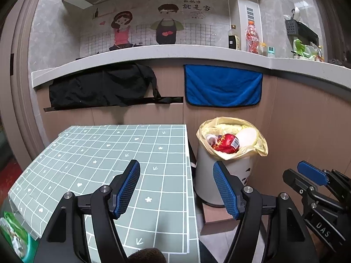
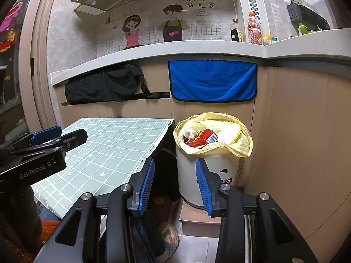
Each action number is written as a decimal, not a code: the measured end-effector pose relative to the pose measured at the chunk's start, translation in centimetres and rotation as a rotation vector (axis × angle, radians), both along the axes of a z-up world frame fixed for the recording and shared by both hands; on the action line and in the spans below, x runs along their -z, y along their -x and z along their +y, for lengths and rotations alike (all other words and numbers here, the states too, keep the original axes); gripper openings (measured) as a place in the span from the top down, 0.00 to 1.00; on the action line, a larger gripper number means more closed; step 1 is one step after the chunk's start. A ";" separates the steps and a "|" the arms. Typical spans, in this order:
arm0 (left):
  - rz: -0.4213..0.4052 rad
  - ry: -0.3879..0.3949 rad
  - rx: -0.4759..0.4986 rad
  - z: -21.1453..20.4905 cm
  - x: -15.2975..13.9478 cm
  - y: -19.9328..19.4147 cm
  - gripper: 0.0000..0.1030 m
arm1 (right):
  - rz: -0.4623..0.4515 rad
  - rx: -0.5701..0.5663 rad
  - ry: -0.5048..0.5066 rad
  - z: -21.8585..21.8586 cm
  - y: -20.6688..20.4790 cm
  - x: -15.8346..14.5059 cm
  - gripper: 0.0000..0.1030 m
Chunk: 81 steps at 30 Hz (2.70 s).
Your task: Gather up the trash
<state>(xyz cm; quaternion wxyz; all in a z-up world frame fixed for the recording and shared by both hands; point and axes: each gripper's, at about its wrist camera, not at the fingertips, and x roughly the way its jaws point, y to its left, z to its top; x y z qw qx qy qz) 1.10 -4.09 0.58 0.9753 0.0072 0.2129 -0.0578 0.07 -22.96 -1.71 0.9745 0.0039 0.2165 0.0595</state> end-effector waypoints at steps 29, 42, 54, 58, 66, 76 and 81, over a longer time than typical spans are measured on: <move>-0.020 0.005 0.006 -0.2 -0.3 0.5 0.32 | -0.017 0.003 -0.005 -0.2 0.2 -0.9 0.63; -0.021 0.002 0.015 -0.4 -0.4 0.6 0.32 | -0.019 0.001 -0.004 -0.3 0.1 -0.9 0.63; -0.021 0.002 0.023 -0.4 -0.3 0.8 0.32 | -0.019 -0.001 -0.004 -0.5 0.0 -0.8 0.63; -0.023 0.001 0.026 -0.2 -0.3 0.8 0.32 | -0.019 -0.001 -0.003 -0.5 0.0 -0.9 0.63; -0.023 0.001 0.028 -0.3 -0.3 0.7 0.32 | -0.019 -0.003 -0.003 -0.6 -0.1 -0.9 0.63; -0.021 -0.003 0.056 0.4 -0.3 0.5 0.32 | -0.028 0.013 -0.003 -1.2 0.1 -1.3 0.62; -0.017 -0.005 0.070 0.7 -0.3 0.3 0.32 | -0.035 0.022 -0.004 -1.5 0.3 -1.5 0.62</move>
